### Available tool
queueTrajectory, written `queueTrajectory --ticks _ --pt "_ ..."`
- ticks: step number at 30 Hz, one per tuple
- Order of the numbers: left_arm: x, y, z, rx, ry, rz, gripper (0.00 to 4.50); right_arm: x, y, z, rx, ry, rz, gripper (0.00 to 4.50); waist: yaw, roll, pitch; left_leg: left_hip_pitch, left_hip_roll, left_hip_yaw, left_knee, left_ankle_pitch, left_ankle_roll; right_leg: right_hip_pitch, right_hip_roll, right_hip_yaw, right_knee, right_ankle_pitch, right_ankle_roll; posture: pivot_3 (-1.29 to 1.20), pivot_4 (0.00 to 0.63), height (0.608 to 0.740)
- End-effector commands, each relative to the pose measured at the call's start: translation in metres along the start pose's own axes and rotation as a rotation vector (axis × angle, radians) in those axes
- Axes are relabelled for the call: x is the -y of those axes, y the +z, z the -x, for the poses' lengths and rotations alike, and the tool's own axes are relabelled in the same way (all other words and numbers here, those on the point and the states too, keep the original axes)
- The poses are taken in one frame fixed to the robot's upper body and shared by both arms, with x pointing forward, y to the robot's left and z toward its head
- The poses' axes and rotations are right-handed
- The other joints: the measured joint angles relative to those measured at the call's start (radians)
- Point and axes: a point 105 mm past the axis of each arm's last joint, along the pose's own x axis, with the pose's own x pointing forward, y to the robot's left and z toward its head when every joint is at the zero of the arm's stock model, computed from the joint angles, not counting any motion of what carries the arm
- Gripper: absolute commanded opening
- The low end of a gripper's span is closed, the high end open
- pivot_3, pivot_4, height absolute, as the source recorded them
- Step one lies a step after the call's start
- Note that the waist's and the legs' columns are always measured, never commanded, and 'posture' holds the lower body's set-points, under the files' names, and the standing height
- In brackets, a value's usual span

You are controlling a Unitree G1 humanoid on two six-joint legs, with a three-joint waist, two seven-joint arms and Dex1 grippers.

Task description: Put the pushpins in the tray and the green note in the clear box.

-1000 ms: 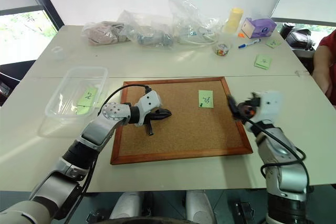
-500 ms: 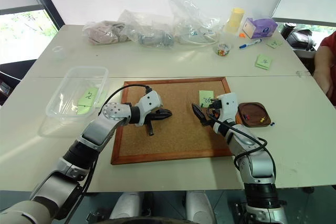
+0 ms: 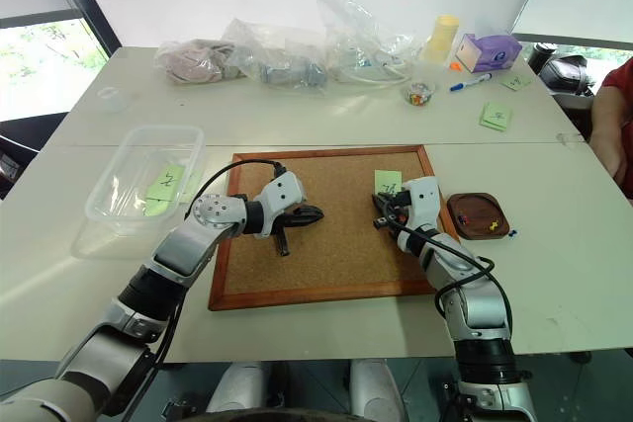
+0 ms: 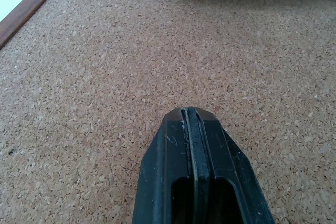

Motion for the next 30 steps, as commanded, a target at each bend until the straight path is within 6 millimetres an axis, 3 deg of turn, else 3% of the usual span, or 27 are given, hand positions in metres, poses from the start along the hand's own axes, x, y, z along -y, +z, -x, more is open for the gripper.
queueTrajectory --ticks 1,9,17,24,27,30 --pt "0.013 -0.029 -0.003 -0.103 -0.045 0.062 0.0 -0.007 0.003 -0.001 0.014 0.03 0.003 0.05 0.0 0.0 0.0 0.0 0.0 0.0 0.0 0.0 0.0 0.0 0.0 0.0 0.0 0.0 0.0 0.0 0.15 0.737" --pt "0.014 -0.03 -0.003 -0.107 -0.046 0.067 0.0 -0.004 0.009 0.005 0.036 0.007 0.029 0.05 0.0 0.0 0.0 0.0 0.0 0.0 0.0 0.0 0.0 0.0 0.0 0.0 0.0 0.0 0.0 0.0 0.15 0.737" --pt "0.015 -0.035 -0.002 -0.134 -0.05 0.061 0.0 -0.007 0.035 0.015 0.167 -0.007 0.122 0.05 0.002 0.0 0.0 0.0 0.0 0.0 0.0 0.0 0.0 0.0 0.0 0.0 0.0 0.0 0.0 0.0 0.15 0.737" --pt "0.015 -0.036 -0.002 -0.141 -0.053 0.06 0.0 -0.007 0.045 0.021 0.215 -0.018 0.148 0.05 0.001 0.0 0.0 0.0 0.0 0.0 0.0 0.0 0.0 0.0 0.0 0.0 0.0 0.0 0.0 0.0 0.15 0.737" --pt "0.006 -0.012 -0.003 0.007 -0.029 0.175 0.0 -0.006 0.049 0.024 0.227 -0.022 0.157 0.05 0.002 0.0 0.0 0.0 0.0 0.0 0.0 0.0 0.0 0.0 0.0 0.0 0.0 0.0 0.0 0.0 0.15 0.737" --pt "-0.003 0.038 0.006 0.256 -0.077 0.376 0.0 -0.008 0.055 0.03 0.24 -0.018 0.177 0.05 0.006 0.0 0.001 -0.001 0.0 0.0 0.001 0.0 0.0 0.0 -0.001 0.0 0.0 0.0 0.0 0.0 0.15 0.737"
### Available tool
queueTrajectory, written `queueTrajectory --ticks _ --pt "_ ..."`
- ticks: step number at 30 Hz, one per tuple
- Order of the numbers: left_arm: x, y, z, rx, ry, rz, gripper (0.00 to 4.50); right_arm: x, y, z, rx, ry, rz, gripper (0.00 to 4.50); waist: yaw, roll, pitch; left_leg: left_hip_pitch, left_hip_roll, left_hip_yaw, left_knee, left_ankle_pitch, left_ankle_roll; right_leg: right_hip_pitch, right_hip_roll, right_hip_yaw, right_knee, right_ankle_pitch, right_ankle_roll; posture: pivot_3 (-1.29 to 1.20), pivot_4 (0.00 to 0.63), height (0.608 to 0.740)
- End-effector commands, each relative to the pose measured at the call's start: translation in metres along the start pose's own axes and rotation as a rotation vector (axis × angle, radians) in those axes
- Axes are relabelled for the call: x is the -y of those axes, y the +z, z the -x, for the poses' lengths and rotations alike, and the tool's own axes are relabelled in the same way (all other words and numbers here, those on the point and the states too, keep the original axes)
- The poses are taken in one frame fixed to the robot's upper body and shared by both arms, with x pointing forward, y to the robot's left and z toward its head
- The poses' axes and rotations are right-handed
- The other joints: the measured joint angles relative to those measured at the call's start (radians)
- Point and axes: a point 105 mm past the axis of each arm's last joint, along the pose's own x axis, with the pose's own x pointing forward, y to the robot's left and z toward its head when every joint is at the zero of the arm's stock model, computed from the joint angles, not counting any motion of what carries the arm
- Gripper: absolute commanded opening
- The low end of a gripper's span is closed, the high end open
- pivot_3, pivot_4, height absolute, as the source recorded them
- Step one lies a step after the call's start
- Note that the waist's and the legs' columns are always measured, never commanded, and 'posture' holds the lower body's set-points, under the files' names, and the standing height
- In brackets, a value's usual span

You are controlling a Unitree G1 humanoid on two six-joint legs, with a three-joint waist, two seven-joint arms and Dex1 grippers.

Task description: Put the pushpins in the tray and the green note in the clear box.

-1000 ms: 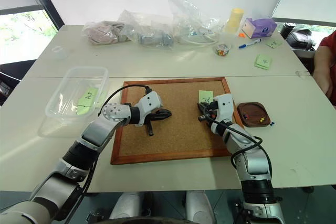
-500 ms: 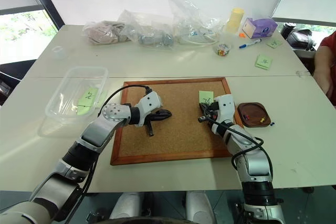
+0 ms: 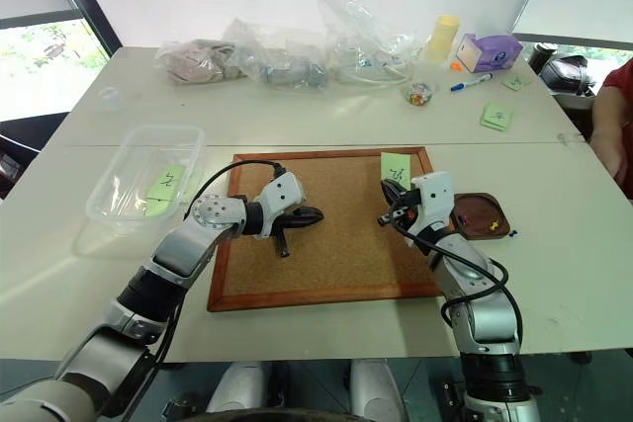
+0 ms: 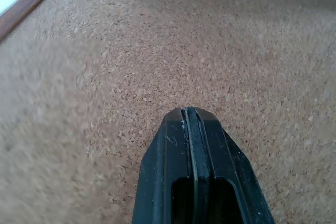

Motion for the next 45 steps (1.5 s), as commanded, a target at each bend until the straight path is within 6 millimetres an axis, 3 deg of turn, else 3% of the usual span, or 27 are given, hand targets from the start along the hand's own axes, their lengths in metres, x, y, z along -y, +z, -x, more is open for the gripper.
queueTrajectory --ticks 1,2,7,11,20,29,32,40,45 --pt "0.004 0.047 0.007 0.22 -0.086 0.204 0.0 -0.003 0.028 0.006 0.085 0.014 0.062 0.05 0.001 -0.001 0.001 -0.001 0.0 0.0 0.0 0.0 0.0 -0.001 0.0 0.0 0.0 0.0 0.0 0.0 0.15 0.737" --pt "0.001 0.059 0.01 0.266 -0.096 0.264 0.68 -0.004 0.031 0.008 0.091 0.018 0.07 0.0 0.001 -0.002 0.002 -0.002 0.0 0.0 0.001 0.0 0.0 -0.001 0.0 0.0 0.0 0.0 0.0 0.0 0.15 0.737" --pt "0.004 0.099 0.02 0.379 -0.23 0.416 2.46 -0.009 0.046 0.016 0.114 0.037 0.114 0.0 -0.003 -0.003 0.003 -0.002 -0.003 -0.001 0.001 0.0 0.0 -0.002 0.0 0.0 0.0 0.001 0.003 0.0 0.15 0.737" --pt "-0.005 0.118 0.012 0.411 -0.228 0.484 4.48 -0.014 0.059 0.022 0.131 0.053 0.147 0.0 -0.002 -0.004 0.003 -0.002 -0.003 -0.001 0.001 0.0 0.0 -0.002 0.0 0.0 0.0 0.001 0.004 0.0 0.15 0.737" --pt "-0.019 0.127 -0.031 0.375 -0.238 0.703 4.48 -0.03 0.075 0.023 0.162 0.094 0.19 0.0 0.0 -0.005 0.004 -0.003 -0.006 -0.002 0.001 0.0 0.0 -0.001 -0.001 0.0 -0.001 0.001 0.004 0.0 0.15 0.737" --pt "-0.015 0.138 -0.054 0.405 -0.303 0.782 4.48 -0.037 0.081 0.025 0.17 0.112 0.212 0.0 -0.001 -0.006 0.005 -0.004 -0.007 -0.003 0.0 0.0 0.0 -0.002 -0.001 0.0 -0.002 0.0 0.002 0.0 0.15 0.737" --pt "-0.01 0.143 -0.059 0.412 -0.322 0.777 3.64 -0.039 0.082 0.026 0.169 0.116 0.213 0.0 -0.001 -0.006 0.005 -0.004 -0.007 -0.003 0.0 0.0 0.0 -0.002 -0.001 0.0 -0.002 0.0 0.002 0.0 0.15 0.737" --pt "-0.007 0.144 -0.059 0.402 -0.341 0.746 0.04 -0.042 0.08 0.028 0.16 0.122 0.223 0.0 -0.001 -0.006 0.005 -0.005 -0.007 -0.004 0.0 0.0 0.0 -0.002 -0.001 0.0 -0.002 0.0 0.002 0.0 0.15 0.737" --pt "-0.009 0.143 -0.058 0.398 -0.33 0.717 0.04 -0.044 0.079 0.028 0.156 0.13 0.233 0.0 -0.001 -0.006 0.005 -0.005 -0.007 -0.004 0.0 0.0 0.0 -0.002 -0.001 0.0 -0.002 0.0 0.002 0.0 0.15 0.737"
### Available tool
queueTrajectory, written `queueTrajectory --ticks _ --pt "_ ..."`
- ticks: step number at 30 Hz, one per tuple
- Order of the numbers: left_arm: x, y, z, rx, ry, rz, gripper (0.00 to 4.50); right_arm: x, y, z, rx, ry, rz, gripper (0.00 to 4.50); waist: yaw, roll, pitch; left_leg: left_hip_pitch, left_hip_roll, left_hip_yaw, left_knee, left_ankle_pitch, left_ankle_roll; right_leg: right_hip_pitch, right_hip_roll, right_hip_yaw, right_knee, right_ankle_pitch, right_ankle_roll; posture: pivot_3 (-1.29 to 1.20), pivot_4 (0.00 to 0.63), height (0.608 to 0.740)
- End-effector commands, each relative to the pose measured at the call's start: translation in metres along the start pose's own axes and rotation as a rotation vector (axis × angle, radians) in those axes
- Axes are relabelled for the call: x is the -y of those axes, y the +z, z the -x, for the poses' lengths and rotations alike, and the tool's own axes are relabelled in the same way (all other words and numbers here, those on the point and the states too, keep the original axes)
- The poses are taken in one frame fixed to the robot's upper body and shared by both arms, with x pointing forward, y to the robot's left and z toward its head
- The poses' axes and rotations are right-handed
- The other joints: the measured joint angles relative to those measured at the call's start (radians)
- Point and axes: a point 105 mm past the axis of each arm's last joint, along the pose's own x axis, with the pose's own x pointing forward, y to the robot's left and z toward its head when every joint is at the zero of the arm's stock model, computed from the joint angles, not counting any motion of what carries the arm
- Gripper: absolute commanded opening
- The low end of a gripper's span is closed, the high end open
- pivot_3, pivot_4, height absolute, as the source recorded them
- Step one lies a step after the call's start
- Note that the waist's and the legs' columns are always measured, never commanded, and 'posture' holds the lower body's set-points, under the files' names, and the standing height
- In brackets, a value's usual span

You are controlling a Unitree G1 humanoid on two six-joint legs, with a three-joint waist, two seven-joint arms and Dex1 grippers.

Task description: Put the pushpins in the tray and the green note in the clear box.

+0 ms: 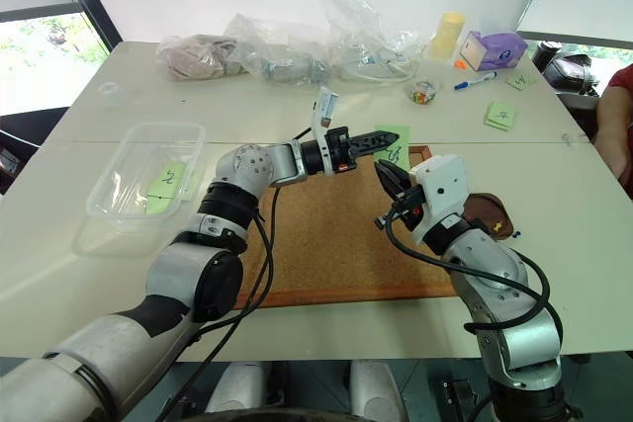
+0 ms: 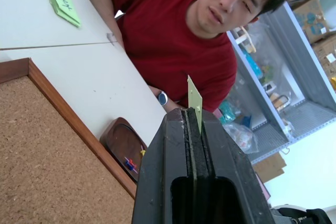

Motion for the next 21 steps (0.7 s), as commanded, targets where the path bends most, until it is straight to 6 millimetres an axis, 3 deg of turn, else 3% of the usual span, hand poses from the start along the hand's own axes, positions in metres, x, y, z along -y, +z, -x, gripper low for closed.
queueTrajectory --ticks 1,8,14,17,21 --pt "0.009 0.011 -0.003 0.009 -0.016 -0.085 0.04 -0.004 0.014 0.002 0.048 0.015 0.045 0.0 0.0 0.0 0.0 0.0 0.0 0.0 0.0 0.0 0.0 0.0 0.0 0.0 0.0 0.0 0.0 0.0 0.15 0.737" --pt "-0.016 0.002 0.007 -0.071 0.099 -0.344 0.04 0.001 0.02 0.002 0.086 -0.033 0.075 0.0 0.001 0.0 0.0 0.0 0.0 0.0 0.0 0.0 0.0 0.0 0.0 0.0 0.0 0.0 0.0 0.0 0.15 0.737" --pt "-0.022 0.004 0.014 -0.052 0.114 -0.321 0.04 0.0 0.023 0.006 0.112 -0.066 0.027 0.0 0.002 0.0 0.0 -0.002 0.0 -0.001 0.0 0.0 0.0 -0.001 0.0 0.0 0.0 0.0 0.0 0.0 0.15 0.737" --pt "-0.017 0.01 0.017 -0.011 0.091 -0.238 0.04 0.017 0.023 0.013 0.131 -0.184 -0.068 0.0 0.002 0.0 0.0 -0.004 -0.001 -0.001 0.001 0.0 0.0 -0.002 0.0 0.0 0.0 0.001 0.002 0.0 0.15 0.737" --pt "-0.001 0.005 0.026 -0.029 0.014 -0.204 0.04 0.073 -0.012 0.039 0.003 -0.47 -0.145 0.0 0.003 0.0 0.0 -0.008 -0.002 -0.002 0.002 0.0 0.0 -0.005 -0.001 0.0 0.0 0.001 0.003 0.0 0.15 0.737"
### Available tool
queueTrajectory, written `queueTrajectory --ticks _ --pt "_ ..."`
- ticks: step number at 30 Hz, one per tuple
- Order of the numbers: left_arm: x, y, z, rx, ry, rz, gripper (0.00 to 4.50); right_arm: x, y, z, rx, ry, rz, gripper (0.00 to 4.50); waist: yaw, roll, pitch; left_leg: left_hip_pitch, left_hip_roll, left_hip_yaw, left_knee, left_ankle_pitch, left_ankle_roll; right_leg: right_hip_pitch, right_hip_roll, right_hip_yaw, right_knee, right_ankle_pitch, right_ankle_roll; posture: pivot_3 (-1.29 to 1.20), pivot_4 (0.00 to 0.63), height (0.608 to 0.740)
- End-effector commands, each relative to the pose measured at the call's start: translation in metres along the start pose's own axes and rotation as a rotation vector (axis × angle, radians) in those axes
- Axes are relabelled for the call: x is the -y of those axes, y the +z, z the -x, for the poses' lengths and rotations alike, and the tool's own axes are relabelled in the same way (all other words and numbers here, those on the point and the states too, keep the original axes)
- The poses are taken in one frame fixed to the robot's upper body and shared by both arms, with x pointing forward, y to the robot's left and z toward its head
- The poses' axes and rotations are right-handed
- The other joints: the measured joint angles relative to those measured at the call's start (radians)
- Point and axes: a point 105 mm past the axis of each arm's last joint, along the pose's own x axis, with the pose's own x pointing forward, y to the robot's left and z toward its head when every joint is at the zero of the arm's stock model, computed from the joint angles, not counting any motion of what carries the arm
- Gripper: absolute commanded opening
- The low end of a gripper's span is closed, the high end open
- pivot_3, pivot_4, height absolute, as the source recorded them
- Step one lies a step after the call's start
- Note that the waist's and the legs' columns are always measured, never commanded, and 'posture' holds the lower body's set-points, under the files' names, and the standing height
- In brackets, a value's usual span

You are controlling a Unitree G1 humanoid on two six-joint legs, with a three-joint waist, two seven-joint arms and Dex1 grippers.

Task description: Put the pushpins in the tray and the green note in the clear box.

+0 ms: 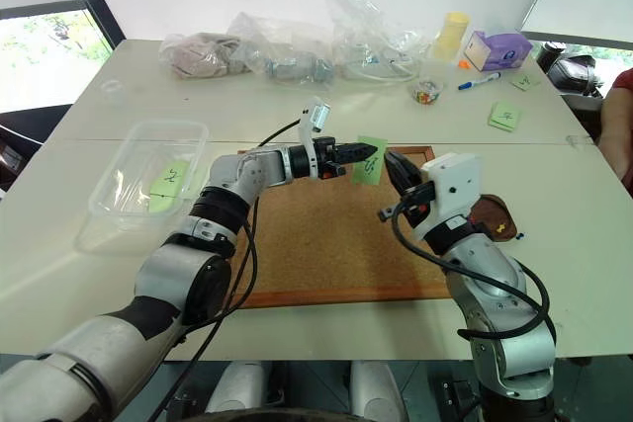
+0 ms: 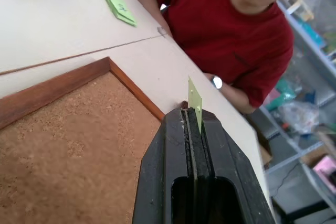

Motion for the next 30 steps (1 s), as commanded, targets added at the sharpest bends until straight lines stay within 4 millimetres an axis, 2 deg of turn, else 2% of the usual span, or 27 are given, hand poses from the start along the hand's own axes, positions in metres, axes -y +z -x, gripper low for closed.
queueTrajectory --ticks 1,4,7,15,18,25,30 --pt "0.024 0.007 0.008 0.02 -0.098 -0.005 0.04 0.057 -0.019 0.015 -0.099 -0.249 -0.001 0.0 0.0 0.0 0.0 0.0 0.0 0.0 0.0 0.0 0.0 0.0 0.0 0.0 0.0 0.0 0.0 0.0 0.15 0.737" --pt "0.031 -0.004 0.017 -0.007 -0.106 -0.004 0.04 0.084 -0.038 0.025 -0.204 -0.357 0.018 0.0 -0.002 0.001 0.0 0.0 -0.001 0.0 0.0 0.0 0.0 0.0 0.0 0.001 0.0 0.0 0.0 0.0 0.15 0.737" --pt "0.037 -0.014 0.024 -0.026 -0.113 -0.011 0.04 0.102 -0.054 0.032 -0.279 -0.424 -0.007 0.0 -0.004 0.001 0.0 0.0 0.0 -0.001 0.0 0.001 -0.001 -0.001 0.0 0.001 0.002 0.0 0.0 0.0 0.15 0.737" --pt "0.042 -0.023 0.026 -0.017 -0.106 0.008 0.04 0.122 -0.081 0.038 -0.365 -0.475 -0.08 0.0 -0.003 0.002 -0.001 0.001 -0.001 -0.001 0.0 0.001 -0.002 -0.001 0.0 0.001 0.003 0.0 0.001 0.0 0.15 0.737" --pt "0.042 -0.024 0.026 -0.017 -0.102 0.011 0.0 0.125 -0.083 0.038 -0.367 -0.479 -0.083 0.91 -0.003 0.002 -0.001 0.001 -0.001 -0.002 0.0 0.001 -0.002 -0.001 0.001 0.001 0.003 0.0 0.001 0.0 0.15 0.737" --pt "0.041 -0.023 0.026 -0.019 -0.094 0.008 0.0 0.128 -0.083 0.039 -0.362 -0.495 -0.083 4.46 -0.003 0.002 -0.001 0.001 -0.001 -0.002 0.0 0.001 -0.002 -0.001 0.001 0.001 0.003 0.001 0.002 0.0 0.15 0.737" --pt "0.041 -0.024 0.025 -0.023 -0.094 0.01 0.0 0.125 -0.082 0.039 -0.343 -0.489 -0.099 4.46 -0.003 0.002 -0.001 0.001 -0.001 -0.002 0.0 0.001 -0.002 -0.001 0.001 0.001 0.003 0.001 0.002 0.0 0.15 0.737"
